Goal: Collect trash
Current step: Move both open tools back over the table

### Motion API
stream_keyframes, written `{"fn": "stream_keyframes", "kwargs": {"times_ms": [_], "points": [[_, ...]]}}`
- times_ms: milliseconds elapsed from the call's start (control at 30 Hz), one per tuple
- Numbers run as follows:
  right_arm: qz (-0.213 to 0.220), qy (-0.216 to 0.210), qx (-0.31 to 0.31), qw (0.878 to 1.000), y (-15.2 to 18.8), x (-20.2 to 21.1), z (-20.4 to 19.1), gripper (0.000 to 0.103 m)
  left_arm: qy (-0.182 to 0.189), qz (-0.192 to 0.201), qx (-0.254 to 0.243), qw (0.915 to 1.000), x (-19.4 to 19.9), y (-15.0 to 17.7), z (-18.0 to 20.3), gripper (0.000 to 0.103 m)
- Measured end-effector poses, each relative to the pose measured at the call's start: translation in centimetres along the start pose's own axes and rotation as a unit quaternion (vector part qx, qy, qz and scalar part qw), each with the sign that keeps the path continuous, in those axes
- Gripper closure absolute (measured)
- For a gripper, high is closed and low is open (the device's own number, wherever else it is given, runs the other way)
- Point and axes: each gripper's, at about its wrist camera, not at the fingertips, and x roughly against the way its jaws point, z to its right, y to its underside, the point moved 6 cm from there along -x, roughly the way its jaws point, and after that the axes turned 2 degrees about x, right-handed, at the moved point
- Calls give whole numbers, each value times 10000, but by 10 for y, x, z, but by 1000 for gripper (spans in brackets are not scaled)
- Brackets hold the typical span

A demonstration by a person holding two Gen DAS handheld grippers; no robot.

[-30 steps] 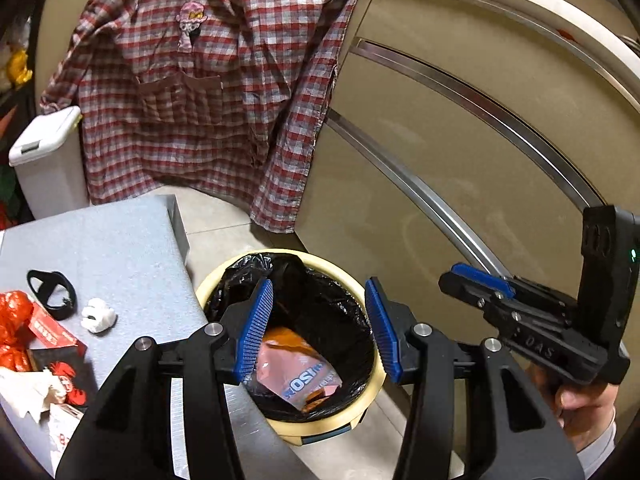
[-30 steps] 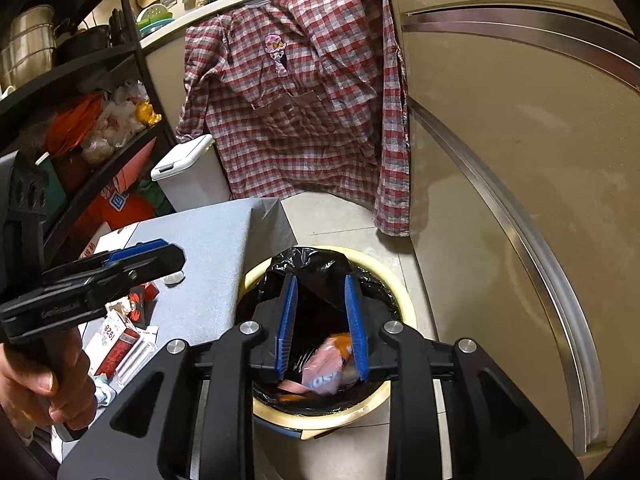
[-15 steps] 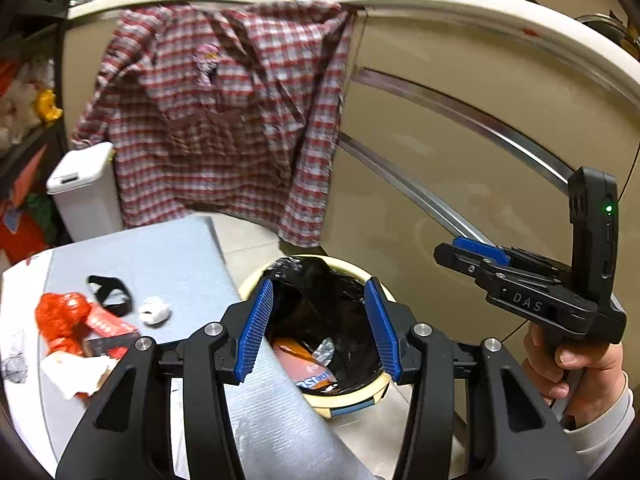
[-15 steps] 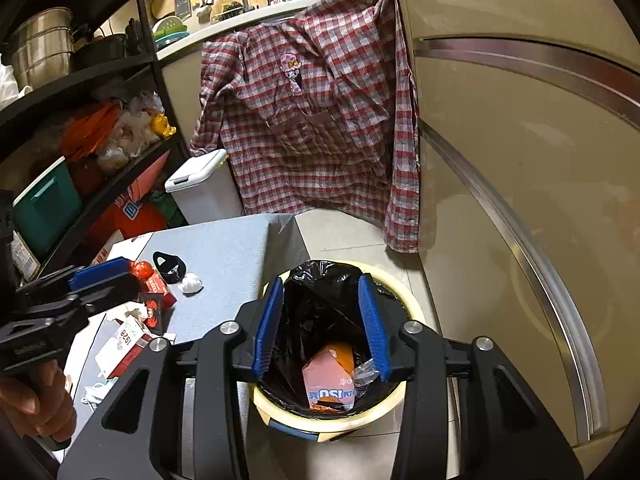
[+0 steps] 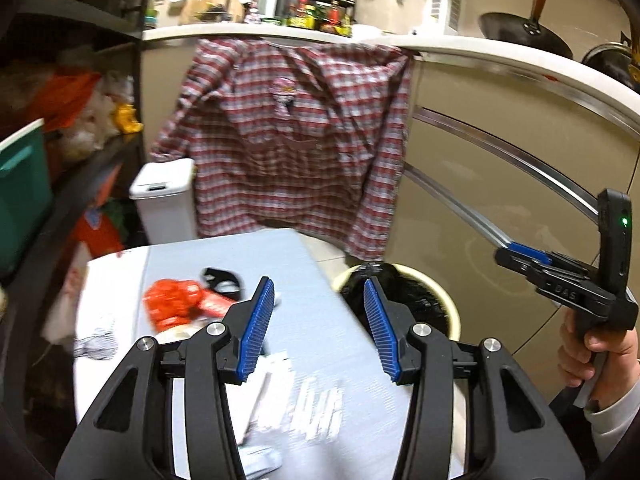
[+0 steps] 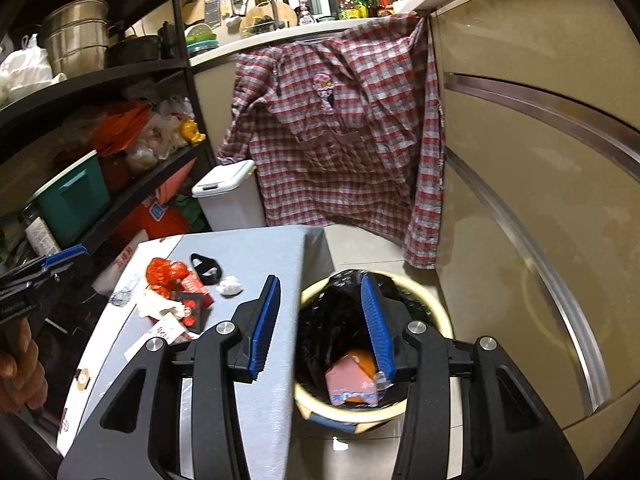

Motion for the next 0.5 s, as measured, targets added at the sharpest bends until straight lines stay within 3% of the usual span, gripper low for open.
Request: {"fn": "stream_keyframes", "kwargs": {"times_ms": [167, 300, 500], "points": [[-203, -266, -197, 9992, 27, -5, -21, 63, -256, 47, 99, 9996, 17, 12, -36, 71], [-365, -510, -214, 9978, 44, -18, -47, 85, -406, 57, 233, 9989, 19, 25, -63, 71], [-678, -806, 11, 9944, 71, -43, -93, 87, -562, -107, 475, 9972, 14, 37, -92, 71]]}}
